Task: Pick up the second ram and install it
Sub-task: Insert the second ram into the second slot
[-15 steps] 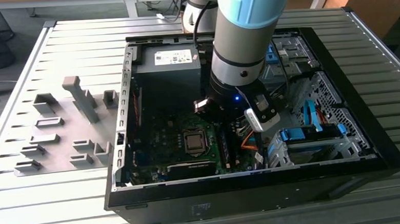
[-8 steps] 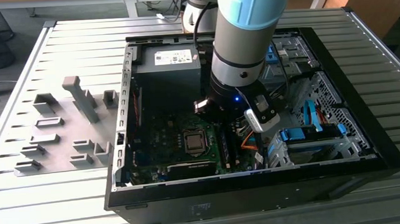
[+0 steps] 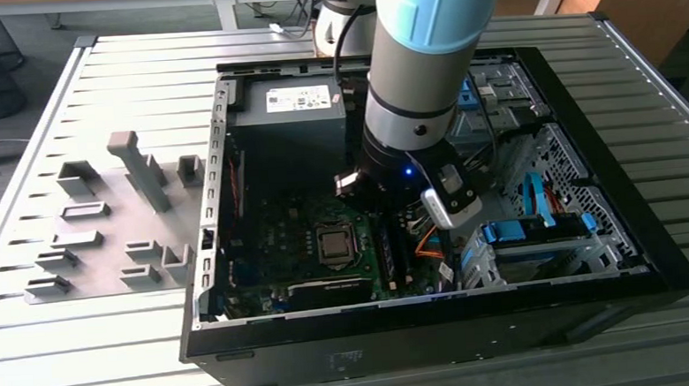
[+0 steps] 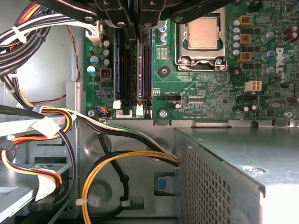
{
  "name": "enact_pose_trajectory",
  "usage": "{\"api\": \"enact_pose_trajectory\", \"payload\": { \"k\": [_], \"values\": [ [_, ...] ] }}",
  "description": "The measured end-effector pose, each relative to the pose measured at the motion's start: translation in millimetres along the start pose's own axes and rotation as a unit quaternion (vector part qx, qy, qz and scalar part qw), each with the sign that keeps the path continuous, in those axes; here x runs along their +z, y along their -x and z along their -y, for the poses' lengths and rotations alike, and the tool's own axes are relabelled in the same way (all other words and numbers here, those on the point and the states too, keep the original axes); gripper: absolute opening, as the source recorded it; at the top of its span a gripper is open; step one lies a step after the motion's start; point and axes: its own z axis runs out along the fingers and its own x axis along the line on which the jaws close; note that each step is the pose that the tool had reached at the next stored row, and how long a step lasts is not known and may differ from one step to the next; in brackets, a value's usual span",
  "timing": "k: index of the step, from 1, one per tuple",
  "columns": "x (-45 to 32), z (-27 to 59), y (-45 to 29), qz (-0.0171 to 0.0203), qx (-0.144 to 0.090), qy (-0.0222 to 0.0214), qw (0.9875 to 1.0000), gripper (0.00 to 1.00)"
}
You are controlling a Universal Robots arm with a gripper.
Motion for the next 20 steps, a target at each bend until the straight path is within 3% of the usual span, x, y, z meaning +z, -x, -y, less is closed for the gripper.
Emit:
{"api": "enact_pose_trajectory", "payload": {
  "k": [20],
  "values": [
    [4.9, 0.2, 0.7, -0.0001, 0.003, 0.0003, 1.0, 0.14]
  ]
}}
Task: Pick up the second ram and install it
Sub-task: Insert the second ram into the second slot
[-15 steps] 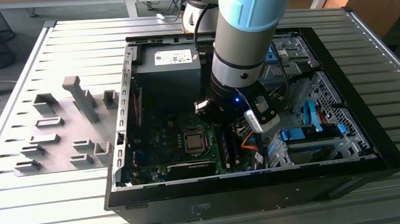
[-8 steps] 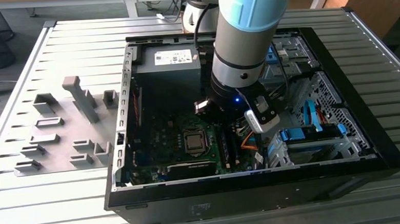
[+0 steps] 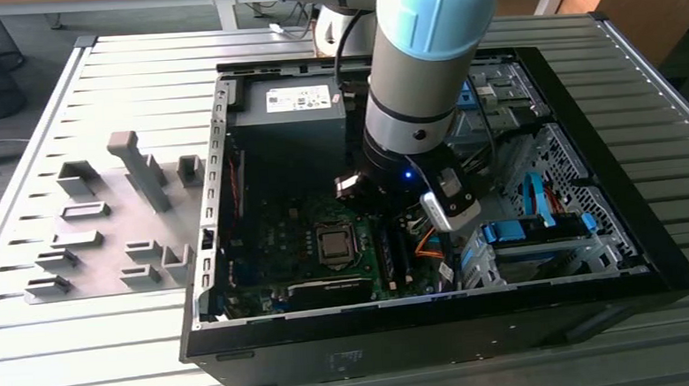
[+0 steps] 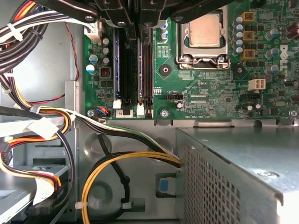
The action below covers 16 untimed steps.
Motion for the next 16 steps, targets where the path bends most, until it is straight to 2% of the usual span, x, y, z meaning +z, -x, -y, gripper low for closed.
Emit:
{"api": "enact_pose_trajectory", "payload": {
  "k": [6, 7, 8, 11, 13, 16],
  "values": [
    [0.9, 0.0, 0.1, 0.0001, 0.0, 0.0002, 1.0, 0.14],
    [1.0, 0.0, 0.1, 0.0001, 0.0, 0.0001, 1.0, 0.15],
    [1.2, 0.0, 0.1, 0.0001, 0.0, 0.0002, 1.0, 0.21],
    [0.6, 0.0, 0.0, 0.0, 0.0, 0.0, 1.0, 0.21],
    [-3.1, -0.2, 0.0, 0.0001, 0.0, 0.0002, 1.0, 0.21],
    [-13.9, -0.5, -0.3, 0.0, 0.0, 0.0001, 1.0, 0.21]
  ]
}}
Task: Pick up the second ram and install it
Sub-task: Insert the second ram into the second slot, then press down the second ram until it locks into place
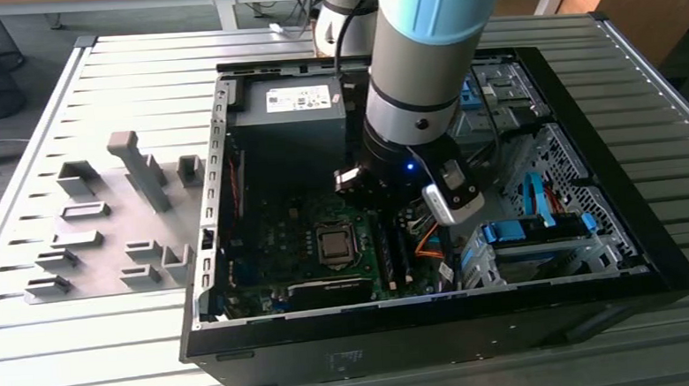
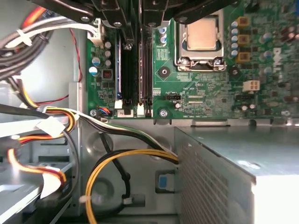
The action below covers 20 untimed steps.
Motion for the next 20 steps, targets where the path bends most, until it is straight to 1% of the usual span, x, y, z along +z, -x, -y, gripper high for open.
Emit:
{"api": "enact_pose_trajectory", "payload": {
  "k": [2, 3, 6, 7, 8, 20],
  "values": [
    [-6.5, -0.2, -0.1, 0.0001, 0.0, 0.0002, 1.0, 0.21],
    [-8.3, -0.2, -0.2, 0.0, 0.0, 0.0, 1.0, 0.21],
    [-8.3, -0.3, -0.2, 0.0, 0.0, 0.0002, 1.0, 0.2],
    [-8.4, -0.3, -0.2, 0.0001, 0.0, 0.0002, 1.0, 0.13],
    [-8.5, -0.2, -0.2, 0.0, 0.0, 0.0001, 1.0, 0.11],
    [-9.0, -0.3, -0.2, 0.0, 0.0, 0.0001, 1.0, 0.11]
  ]
}}
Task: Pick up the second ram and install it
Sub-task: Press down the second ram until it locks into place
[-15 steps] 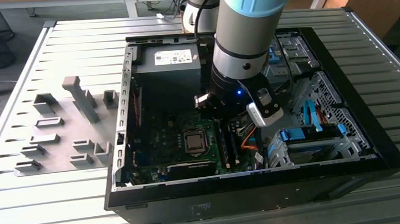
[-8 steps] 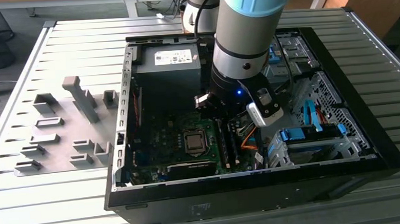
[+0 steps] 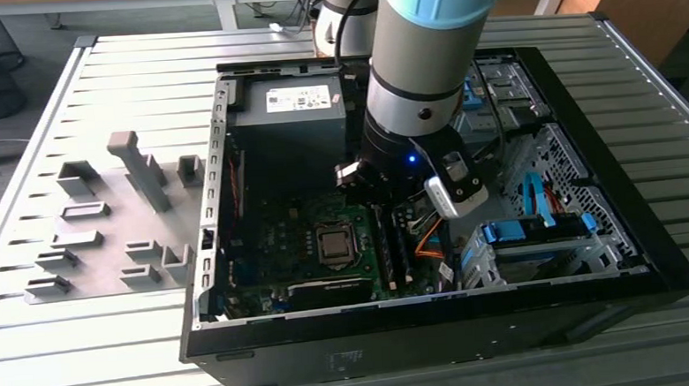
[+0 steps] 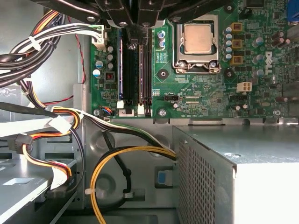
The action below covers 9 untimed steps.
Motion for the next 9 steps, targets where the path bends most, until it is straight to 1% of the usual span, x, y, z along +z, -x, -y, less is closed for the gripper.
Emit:
{"api": "enact_pose_trajectory", "payload": {
  "k": [3, 9],
  "values": [
    [0.3, 0.0, 0.0, 0.0, 0.0, 0.0, 1.0, 0.11],
    [5.9, 0.2, 0.1, 0.0, 0.0, 0.0, 1.0, 0.11]
  ]
}}
